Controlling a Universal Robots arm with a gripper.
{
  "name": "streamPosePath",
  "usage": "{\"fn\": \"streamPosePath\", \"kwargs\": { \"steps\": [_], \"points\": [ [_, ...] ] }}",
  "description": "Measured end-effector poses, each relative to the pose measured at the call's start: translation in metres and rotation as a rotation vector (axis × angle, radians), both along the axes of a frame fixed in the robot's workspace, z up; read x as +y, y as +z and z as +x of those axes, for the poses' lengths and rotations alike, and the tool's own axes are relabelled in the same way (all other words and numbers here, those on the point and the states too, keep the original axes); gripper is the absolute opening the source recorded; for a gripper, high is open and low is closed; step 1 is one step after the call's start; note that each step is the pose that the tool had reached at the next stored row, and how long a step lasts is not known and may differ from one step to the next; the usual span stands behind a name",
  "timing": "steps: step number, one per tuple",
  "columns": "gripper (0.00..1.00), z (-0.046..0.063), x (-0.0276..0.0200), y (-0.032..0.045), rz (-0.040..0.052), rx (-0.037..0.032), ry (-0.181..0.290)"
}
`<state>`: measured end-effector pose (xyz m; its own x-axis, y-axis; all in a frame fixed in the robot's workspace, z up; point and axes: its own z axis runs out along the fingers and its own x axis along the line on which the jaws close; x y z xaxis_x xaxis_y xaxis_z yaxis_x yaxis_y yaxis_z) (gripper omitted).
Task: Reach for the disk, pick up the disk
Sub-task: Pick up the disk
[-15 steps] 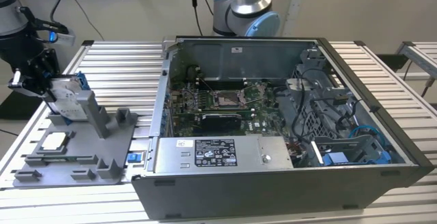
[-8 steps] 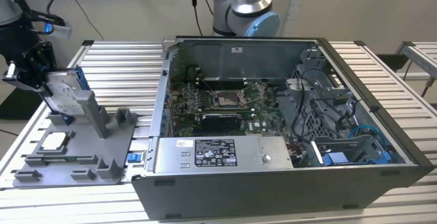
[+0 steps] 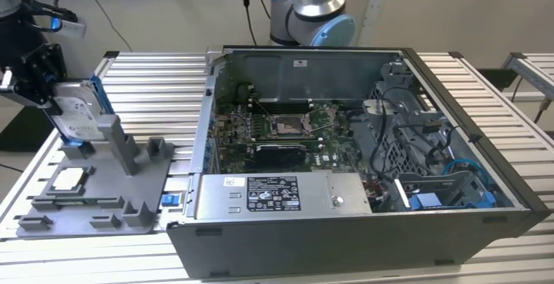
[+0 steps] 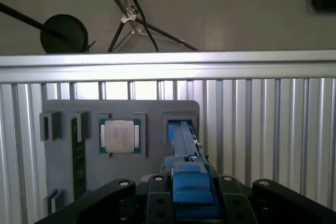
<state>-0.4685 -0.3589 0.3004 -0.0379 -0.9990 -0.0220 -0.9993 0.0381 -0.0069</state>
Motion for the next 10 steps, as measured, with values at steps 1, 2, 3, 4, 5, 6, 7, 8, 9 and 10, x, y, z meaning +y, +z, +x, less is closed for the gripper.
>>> {"fn": "streamPosePath", "kwargs": {
  "steps": [1, 2, 3, 4, 5, 6, 7, 8, 9, 10],
  "points": [
    [0.00, 0.0000, 0.0000, 0.0015, 0.0000, -0.0001, 0.000],
    [0.00, 0.0000, 0.0000, 0.0028, 0.0000, -0.0002, 0.000],
    [0.00, 0.0000, 0.0000, 0.0039, 0.0000, -0.0004, 0.000],
    [0.00, 0.0000, 0.0000, 0.0051, 0.0000, -0.0006, 0.000],
    [0.00, 0.0000, 0.0000, 0.0063, 0.0000, -0.0007, 0.000],
    [0.00, 0.0000, 0.0000, 0.0074, 0.0000, -0.0008, 0.000],
    [0.00, 0.0000, 0.0000, 0.0083, 0.0000, -0.0009, 0.000],
    [0.00, 0.0000, 0.0000, 0.0092, 0.0000, -0.0011, 0.000],
    [0.00, -0.0001, 0.0000, 0.0100, 0.0000, -0.0012, 0.000],
    [0.00, -0.0001, -0.0001, 0.0109, 0.0000, -0.0012, 0.000]
  ]
}}
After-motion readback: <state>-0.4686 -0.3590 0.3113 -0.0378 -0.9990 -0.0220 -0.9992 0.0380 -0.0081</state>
